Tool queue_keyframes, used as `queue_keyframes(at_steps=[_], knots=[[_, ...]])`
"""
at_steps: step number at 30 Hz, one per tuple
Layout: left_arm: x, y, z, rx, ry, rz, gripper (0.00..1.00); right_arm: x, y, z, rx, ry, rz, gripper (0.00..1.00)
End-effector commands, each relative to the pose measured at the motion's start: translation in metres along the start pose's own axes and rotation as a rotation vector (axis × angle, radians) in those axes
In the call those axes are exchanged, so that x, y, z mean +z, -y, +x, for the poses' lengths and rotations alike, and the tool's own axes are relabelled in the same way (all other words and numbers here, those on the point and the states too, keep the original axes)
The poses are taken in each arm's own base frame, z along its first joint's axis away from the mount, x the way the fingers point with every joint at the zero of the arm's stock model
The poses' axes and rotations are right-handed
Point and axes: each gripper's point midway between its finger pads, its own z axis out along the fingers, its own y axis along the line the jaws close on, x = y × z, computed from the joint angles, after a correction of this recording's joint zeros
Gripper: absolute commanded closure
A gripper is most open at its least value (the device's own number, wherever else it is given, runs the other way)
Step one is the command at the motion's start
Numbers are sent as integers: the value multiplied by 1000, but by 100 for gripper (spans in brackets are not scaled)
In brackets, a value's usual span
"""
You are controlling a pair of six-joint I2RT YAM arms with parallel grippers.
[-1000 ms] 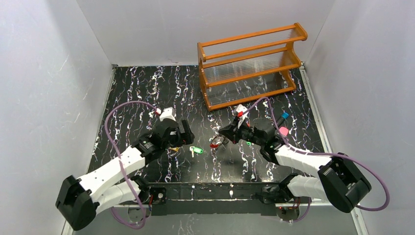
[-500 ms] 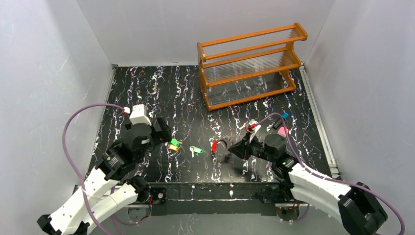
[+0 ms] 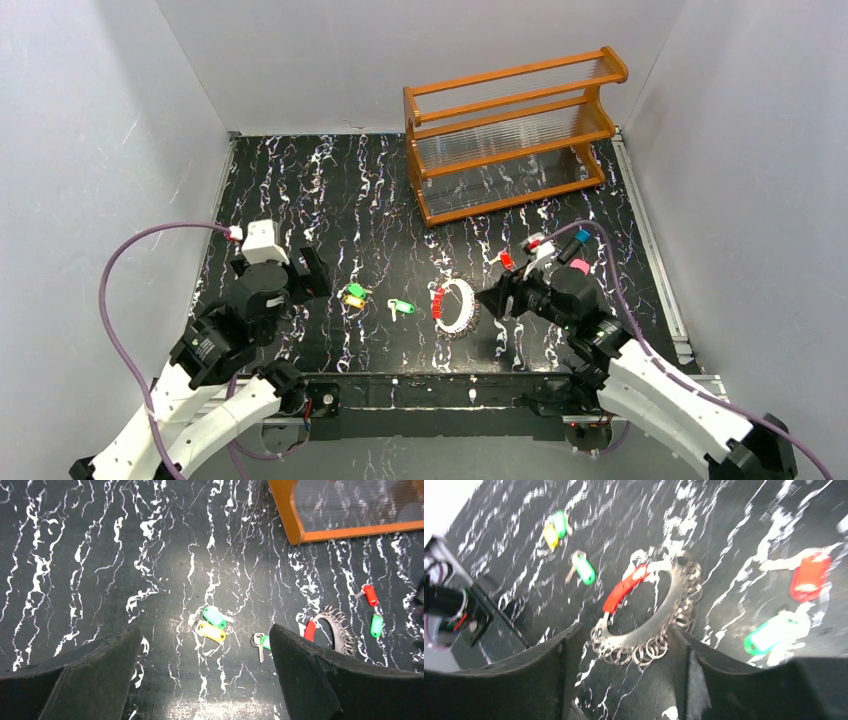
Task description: Remove the keys from the keyring
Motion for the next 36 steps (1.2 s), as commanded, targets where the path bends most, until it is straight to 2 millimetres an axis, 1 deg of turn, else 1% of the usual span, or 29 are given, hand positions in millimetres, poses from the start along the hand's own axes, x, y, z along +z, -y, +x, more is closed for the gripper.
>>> queue_keyframes(at_steps=[1, 4, 5, 6, 8, 10, 11, 13, 15, 19, 22, 25, 30, 36], knots=[[-18, -11, -26, 21, 63, -13, 2, -37, 10, -71, -53, 171, 191, 25], [-28, -16, -38, 34, 95, -18, 2, -73, 14, -111, -96, 282, 307, 12], [-31, -18, -43, 38, 110, -20, 2, -89, 13, -128, -115, 322, 339, 5], [-34, -21, -47, 39, 127, -24, 2, -102, 14, -139, -132, 353, 372, 2], [-41, -28, -57, 34, 172, -39, 2, -128, 20, -158, -155, 414, 459, 1], [-47, -34, -67, 19, 227, -45, 2, -152, 31, -169, -150, 466, 562, 1], [-50, -38, -71, 10, 256, -52, 2, -162, 38, -172, -139, 487, 618, 1], [-54, -44, -77, -2, 307, -61, 2, -182, 49, -173, -123, 521, 710, 1], [-56, -53, -77, -21, 345, -87, 2, -199, 59, -174, -78, 579, 778, 1], [-57, -64, -71, -68, 410, -103, 2, -216, 63, -170, -46, 675, 784, 1], [-54, -68, -63, -83, 427, -98, 2, -229, 64, -167, -21, 752, 773, 1], [-51, -70, -55, -96, 443, -89, 2, -237, 64, -164, -10, 799, 752, 1], [-49, -68, -50, -110, 466, -59, 2, -229, 64, -161, -25, 773, 742, 1], [-43, -61, -45, -78, 437, -37, 2, -230, 65, -160, -25, 783, 745, 1]])
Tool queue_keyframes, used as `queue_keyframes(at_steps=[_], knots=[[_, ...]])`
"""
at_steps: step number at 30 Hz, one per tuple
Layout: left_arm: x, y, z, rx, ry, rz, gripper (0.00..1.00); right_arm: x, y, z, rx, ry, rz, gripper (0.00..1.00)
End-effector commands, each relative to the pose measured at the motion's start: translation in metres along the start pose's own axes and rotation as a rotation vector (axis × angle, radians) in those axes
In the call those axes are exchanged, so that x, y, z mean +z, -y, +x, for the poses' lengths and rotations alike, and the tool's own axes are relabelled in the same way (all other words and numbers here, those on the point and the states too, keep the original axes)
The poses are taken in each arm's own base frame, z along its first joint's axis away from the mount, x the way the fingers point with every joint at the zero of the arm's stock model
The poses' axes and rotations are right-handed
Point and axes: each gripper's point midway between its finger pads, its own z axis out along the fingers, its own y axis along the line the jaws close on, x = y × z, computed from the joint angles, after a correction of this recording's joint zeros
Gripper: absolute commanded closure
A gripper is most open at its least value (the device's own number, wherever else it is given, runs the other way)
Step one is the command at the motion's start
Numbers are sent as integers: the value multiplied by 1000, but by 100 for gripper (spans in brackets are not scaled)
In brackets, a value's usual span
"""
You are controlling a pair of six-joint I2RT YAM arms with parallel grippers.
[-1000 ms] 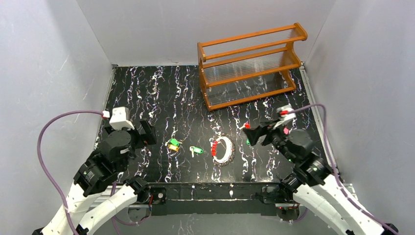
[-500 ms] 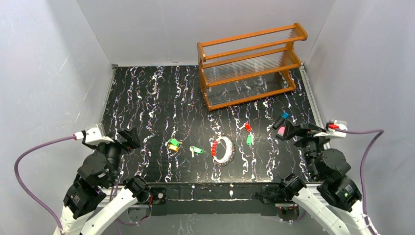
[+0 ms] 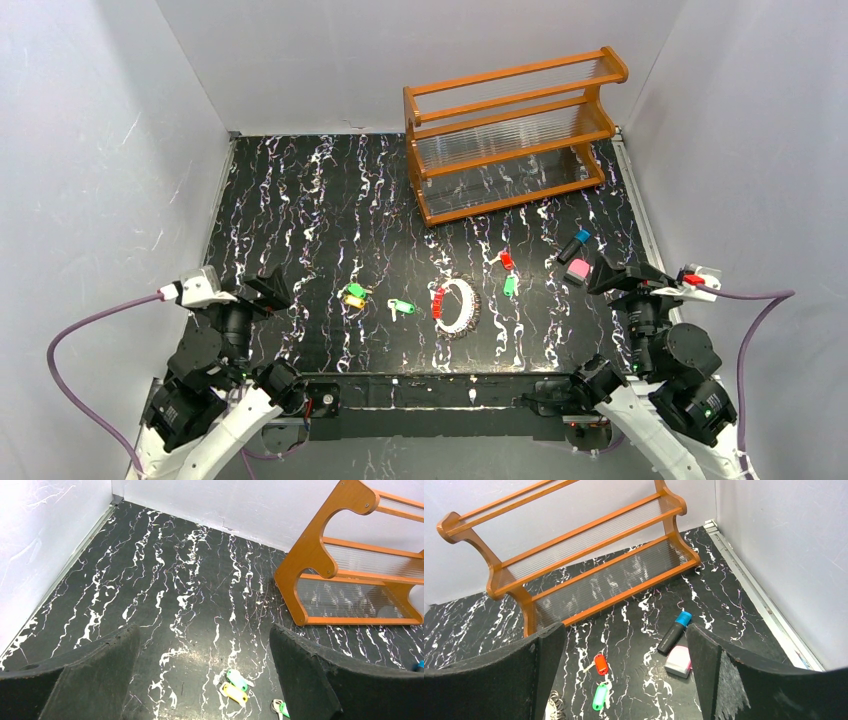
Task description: Remove the keys from the keyring
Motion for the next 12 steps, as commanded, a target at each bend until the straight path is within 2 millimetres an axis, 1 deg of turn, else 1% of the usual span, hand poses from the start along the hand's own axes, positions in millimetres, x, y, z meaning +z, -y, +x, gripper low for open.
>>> queue_keyframes(at_steps=[1, 9, 12], knots=[[5, 5, 0, 19, -4, 0, 2, 1, 1, -11, 25, 45, 12, 1], [9, 15, 6, 79, -43, 37, 2, 2, 0, -8, 17, 43, 8, 1], [8, 13, 4, 72, -34, 31, 2, 2, 0, -8, 13, 43, 4, 1]])
